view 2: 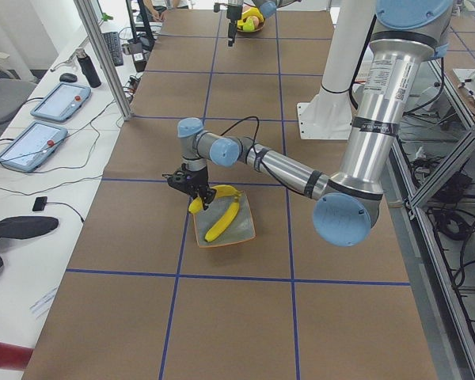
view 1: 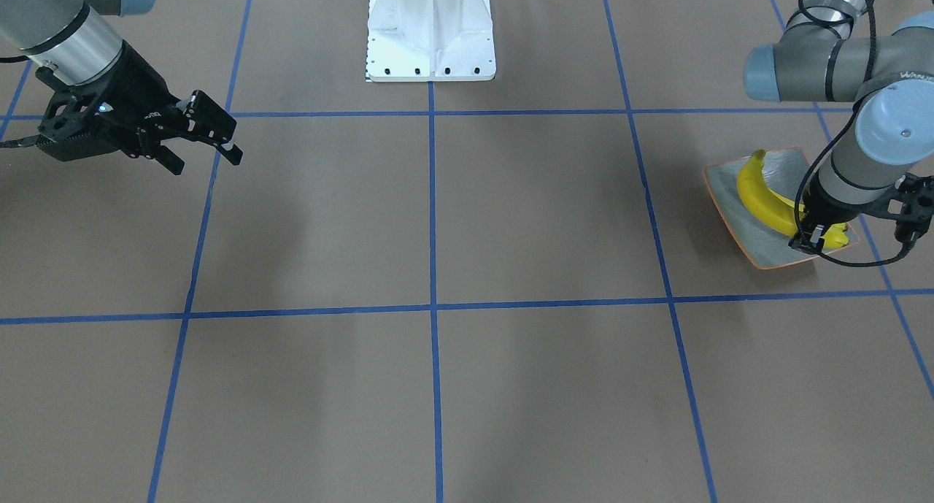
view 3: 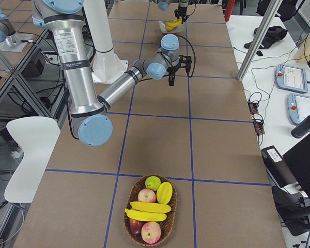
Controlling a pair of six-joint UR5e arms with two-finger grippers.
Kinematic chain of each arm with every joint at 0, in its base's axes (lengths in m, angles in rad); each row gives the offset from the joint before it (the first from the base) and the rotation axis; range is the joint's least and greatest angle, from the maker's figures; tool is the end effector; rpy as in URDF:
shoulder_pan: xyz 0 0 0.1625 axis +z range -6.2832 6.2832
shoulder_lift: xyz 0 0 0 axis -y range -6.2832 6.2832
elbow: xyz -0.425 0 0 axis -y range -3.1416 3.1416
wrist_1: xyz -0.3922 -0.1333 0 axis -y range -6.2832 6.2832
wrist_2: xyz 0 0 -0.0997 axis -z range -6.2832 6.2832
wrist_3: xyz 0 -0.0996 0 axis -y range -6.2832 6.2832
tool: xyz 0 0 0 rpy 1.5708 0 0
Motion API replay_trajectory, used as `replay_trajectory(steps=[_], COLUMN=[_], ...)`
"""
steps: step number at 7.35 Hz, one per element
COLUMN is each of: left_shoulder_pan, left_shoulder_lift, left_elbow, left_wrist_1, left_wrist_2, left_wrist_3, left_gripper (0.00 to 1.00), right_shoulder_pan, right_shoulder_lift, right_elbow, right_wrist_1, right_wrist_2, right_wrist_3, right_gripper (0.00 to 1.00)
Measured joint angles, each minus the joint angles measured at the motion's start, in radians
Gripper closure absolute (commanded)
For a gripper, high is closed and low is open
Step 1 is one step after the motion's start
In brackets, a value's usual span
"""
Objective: Transfer all bananas from basket to plate
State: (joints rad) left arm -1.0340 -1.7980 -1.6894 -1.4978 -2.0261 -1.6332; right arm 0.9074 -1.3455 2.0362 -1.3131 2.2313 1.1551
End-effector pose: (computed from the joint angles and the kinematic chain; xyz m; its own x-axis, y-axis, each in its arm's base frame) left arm 0.2222 -0.5483 0.5029 0.4472 -0.8610 -0.2425 0.7405 0.5084 -0.4394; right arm -0.2629 -0.4536 0.2917 0.4557 0.0652 0.8877 -0.1434 0.9897 0.0009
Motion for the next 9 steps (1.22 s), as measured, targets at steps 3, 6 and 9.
replay_trajectory(steps=[3,6,9], left_shoulder_pan=[-0.002,-0.003,-0.022], left_shoulder_lift=[0.012,0.016,0.016], left_elbow=[0.042,0.084,0.046], left_wrist_1=[-0.062,-0.135,-0.139], left_wrist_2=[0.0,-0.001,-0.028], left_wrist_3=[0.011,0.016,0.032], left_gripper=[0.5,0.0,0.0], right_shoulder_pan=[0.005,0.011,0.018], right_shoulder_lift=[0.003,0.003,-0.001], right_elbow=[0.002,0.013,0.023], right_wrist_1=[0.0,-0.001,-0.002], right_wrist_2=[0.001,0.005,0.009], right_wrist_3=[0.0,0.0,0.0], right_gripper=[0.0,0.0,0.0])
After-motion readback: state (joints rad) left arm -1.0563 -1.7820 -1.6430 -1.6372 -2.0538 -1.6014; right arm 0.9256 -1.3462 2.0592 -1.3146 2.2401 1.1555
